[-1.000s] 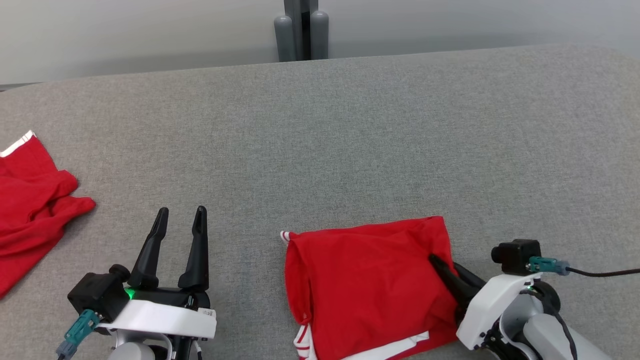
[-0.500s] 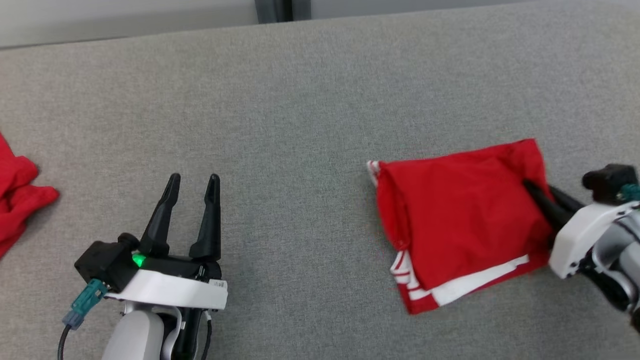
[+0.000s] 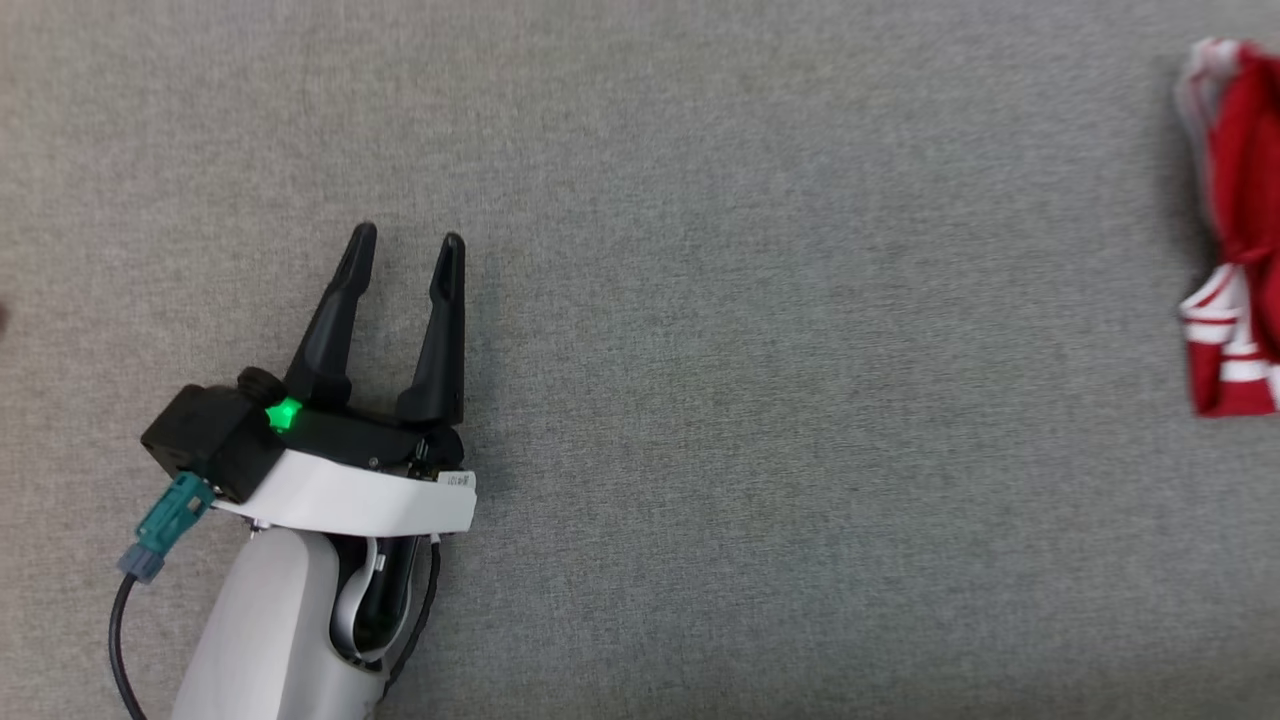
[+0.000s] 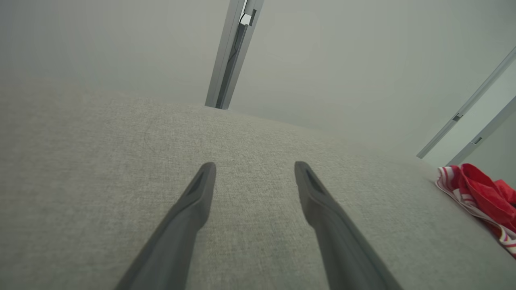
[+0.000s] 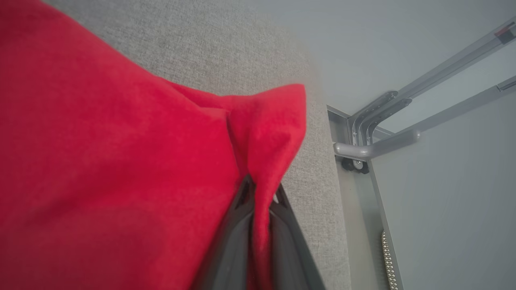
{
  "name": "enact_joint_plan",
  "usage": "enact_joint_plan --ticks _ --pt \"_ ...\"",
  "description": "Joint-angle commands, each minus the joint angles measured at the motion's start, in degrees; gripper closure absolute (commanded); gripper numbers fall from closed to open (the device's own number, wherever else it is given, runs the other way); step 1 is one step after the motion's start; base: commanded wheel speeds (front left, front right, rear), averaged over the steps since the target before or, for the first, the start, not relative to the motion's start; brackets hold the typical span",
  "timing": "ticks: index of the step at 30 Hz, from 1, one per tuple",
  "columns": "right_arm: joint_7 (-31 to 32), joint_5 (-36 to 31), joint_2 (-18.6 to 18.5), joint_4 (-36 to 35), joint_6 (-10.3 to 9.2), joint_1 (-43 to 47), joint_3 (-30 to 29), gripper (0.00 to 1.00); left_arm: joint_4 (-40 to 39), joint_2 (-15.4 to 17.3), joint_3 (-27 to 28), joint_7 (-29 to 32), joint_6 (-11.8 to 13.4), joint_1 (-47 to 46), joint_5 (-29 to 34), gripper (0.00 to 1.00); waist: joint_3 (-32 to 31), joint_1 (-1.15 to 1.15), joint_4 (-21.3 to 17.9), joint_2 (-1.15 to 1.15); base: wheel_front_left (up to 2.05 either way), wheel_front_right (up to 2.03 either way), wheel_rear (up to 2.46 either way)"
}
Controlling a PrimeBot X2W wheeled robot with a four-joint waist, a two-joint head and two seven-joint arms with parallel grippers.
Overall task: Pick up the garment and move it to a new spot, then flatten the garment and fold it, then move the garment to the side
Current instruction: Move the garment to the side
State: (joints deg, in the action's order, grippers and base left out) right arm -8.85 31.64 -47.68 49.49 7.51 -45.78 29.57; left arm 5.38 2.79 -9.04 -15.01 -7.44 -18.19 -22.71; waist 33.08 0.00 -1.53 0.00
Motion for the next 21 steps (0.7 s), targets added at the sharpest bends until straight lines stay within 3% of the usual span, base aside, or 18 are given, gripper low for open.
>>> enact_joint_plan --ticks 1,4,12,13,14,15,21 --pt "-0.35 -0.92 -0.71 0.73 -0.03 -0.92 -0.79 1.0 0.05 0.22 0.12 -0.1 -0.08 -0.94 0.36 0.0 2.17 0.0 0.82 0.0 0.0 0.0 0.0" --pt "0.07 -7.03 -1.51 4.17 -0.03 -2.52 -3.64 1.0 0.35 0.24 0.22 0.01 -0.08 -1.17 0.11 0.0 3.52 0.0 1.32 0.0 0.0 0.0 0.0" --pt "-0.96 -21.39 0.77 8.78 -0.03 -4.91 -14.27 1.0 0.59 0.39 0.81 0.19 -0.01 -0.52 -0.05 0.0 4.83 0.0 1.56 0.0 0.0 0.0 0.0" --pt "-1.17 -23.06 1.18 8.81 -0.03 -4.88 -15.73 0.62 0.64 0.39 0.83 0.19 -0.01 -0.51 -0.03 0.0 4.8 0.0 1.57 0.0 0.0 0.0 0.0" --pt "-1.33 -24.62 1.77 8.79 -0.03 -4.71 -17.04 0.07 0.72 0.4 0.86 0.19 0.0 -0.48 -0.03 0.0 4.71 0.0 1.57 0.0 0.0 0.0 0.0" --pt "-1.39 -25.86 2.39 8.63 -0.03 -4.59 -18.67 0.0 0.79 0.4 0.91 0.19 0.02 -0.42 -0.03 0.0 4.56 0.0 1.56 0.0 0.0 0.0 0.0" --pt "-0.16 -36.88 3.92 4.6 -0.03 -2.53 -25.09 0.0 1.1 0.38 0.91 0.15 0.02 0.59 -0.29 0.0 2.49 0.0 1.5 0.0 0.0 0.0 0.0"
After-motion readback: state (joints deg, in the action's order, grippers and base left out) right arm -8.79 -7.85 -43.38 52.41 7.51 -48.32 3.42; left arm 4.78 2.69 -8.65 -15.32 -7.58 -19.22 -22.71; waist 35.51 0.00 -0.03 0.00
